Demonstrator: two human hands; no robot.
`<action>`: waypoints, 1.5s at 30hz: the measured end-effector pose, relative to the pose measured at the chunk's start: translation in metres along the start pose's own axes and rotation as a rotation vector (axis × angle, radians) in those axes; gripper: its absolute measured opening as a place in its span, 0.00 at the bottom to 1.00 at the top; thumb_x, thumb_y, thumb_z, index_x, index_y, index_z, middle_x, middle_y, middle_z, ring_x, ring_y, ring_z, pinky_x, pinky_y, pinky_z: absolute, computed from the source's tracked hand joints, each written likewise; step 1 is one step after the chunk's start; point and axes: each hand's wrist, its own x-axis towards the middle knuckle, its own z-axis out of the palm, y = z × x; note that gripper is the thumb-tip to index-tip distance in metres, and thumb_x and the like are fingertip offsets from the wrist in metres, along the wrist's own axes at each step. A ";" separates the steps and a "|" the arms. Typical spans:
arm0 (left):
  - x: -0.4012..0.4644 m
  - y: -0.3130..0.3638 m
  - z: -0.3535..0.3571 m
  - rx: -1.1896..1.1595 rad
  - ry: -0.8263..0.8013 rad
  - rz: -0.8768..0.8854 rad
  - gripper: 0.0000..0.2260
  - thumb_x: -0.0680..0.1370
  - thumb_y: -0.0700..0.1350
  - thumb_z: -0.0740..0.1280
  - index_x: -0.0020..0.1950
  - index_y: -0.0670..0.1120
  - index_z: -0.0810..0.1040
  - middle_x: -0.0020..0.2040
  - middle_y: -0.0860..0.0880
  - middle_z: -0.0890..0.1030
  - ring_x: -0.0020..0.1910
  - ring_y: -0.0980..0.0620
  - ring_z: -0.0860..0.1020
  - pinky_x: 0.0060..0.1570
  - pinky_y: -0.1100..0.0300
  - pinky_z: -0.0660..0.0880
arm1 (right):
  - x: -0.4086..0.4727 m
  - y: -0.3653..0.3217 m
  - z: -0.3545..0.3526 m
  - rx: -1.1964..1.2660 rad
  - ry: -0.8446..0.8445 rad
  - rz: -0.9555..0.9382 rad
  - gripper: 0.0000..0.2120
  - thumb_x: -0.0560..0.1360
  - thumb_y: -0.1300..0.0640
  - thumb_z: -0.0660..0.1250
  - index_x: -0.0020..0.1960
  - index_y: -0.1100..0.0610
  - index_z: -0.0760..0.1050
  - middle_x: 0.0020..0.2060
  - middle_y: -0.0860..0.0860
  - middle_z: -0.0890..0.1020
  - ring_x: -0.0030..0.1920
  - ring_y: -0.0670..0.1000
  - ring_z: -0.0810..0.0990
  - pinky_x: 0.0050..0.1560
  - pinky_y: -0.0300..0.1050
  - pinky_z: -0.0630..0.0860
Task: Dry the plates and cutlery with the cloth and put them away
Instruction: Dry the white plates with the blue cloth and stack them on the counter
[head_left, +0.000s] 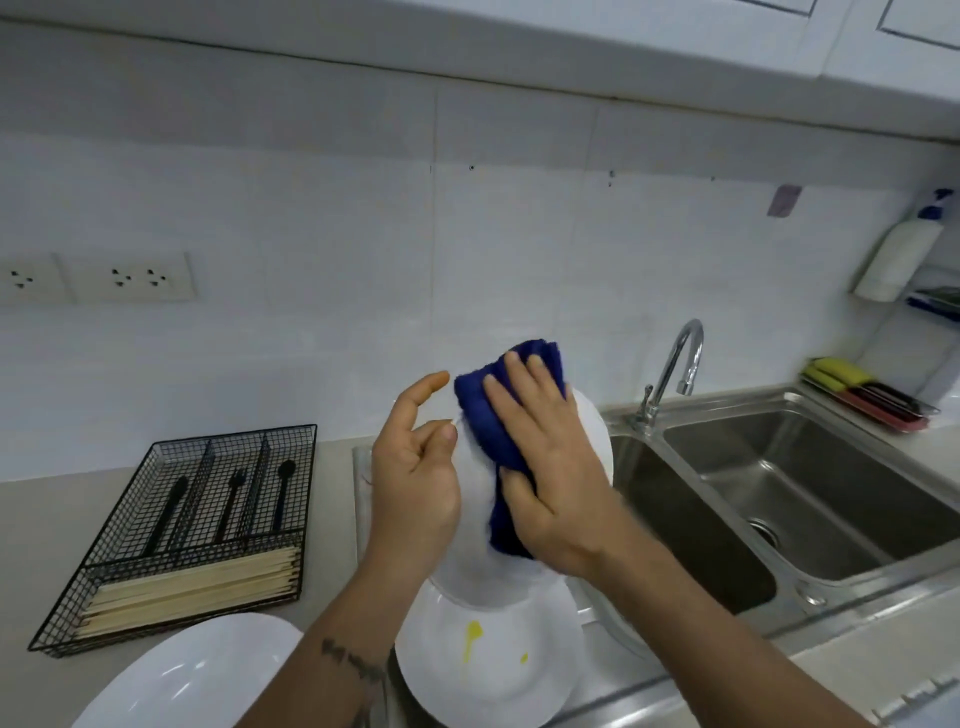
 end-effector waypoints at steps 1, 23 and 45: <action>0.000 -0.001 0.000 -0.038 0.011 -0.034 0.21 0.80 0.31 0.60 0.63 0.56 0.77 0.31 0.35 0.74 0.31 0.48 0.72 0.35 0.54 0.74 | -0.003 -0.001 0.004 -0.032 -0.032 -0.044 0.33 0.71 0.58 0.54 0.76 0.58 0.59 0.78 0.54 0.55 0.78 0.53 0.46 0.76 0.57 0.45; 0.012 0.005 -0.031 -0.225 0.303 -0.335 0.16 0.81 0.37 0.63 0.61 0.57 0.79 0.38 0.50 0.81 0.34 0.51 0.77 0.33 0.60 0.75 | 0.002 0.041 0.016 0.268 0.163 0.351 0.30 0.71 0.54 0.57 0.73 0.49 0.64 0.70 0.47 0.68 0.70 0.47 0.65 0.71 0.50 0.62; 0.009 -0.019 -0.020 -0.310 0.080 -0.281 0.22 0.81 0.30 0.56 0.66 0.52 0.76 0.61 0.57 0.82 0.63 0.55 0.79 0.65 0.54 0.73 | -0.058 -0.018 0.047 -0.131 0.107 0.211 0.37 0.69 0.54 0.57 0.78 0.54 0.54 0.78 0.50 0.52 0.78 0.56 0.43 0.75 0.61 0.47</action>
